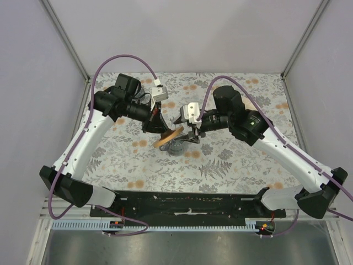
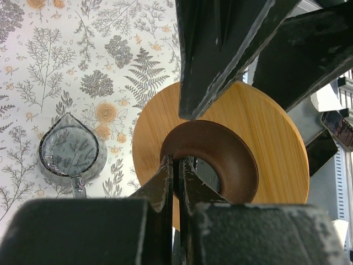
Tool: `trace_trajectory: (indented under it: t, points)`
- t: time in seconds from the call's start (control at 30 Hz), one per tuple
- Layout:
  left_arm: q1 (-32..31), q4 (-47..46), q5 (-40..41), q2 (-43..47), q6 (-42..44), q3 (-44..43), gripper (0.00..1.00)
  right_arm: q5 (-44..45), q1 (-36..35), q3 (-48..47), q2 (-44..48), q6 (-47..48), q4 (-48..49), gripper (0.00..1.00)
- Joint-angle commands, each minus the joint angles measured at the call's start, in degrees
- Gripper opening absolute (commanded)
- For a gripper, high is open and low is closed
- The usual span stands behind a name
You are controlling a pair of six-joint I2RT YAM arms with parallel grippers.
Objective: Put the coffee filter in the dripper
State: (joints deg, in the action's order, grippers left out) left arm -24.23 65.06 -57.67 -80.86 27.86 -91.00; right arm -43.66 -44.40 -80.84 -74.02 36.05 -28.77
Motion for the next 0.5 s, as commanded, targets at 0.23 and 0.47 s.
trace_trajectory:
  t: [0.23, 0.47]
  points:
    - [0.0, -0.9, -0.3, -0.3, -0.1, -1.0, 0.02, -0.3, -0.7, -2.0, -2.0, -2.4, 0.7, 0.0]
    - [4.6, -6.9, 26.5, -4.1, -16.8, -8.4, 0.57, 6.9, 2.3, -2.0, -3.6, -17.0, -0.8, 0.0]
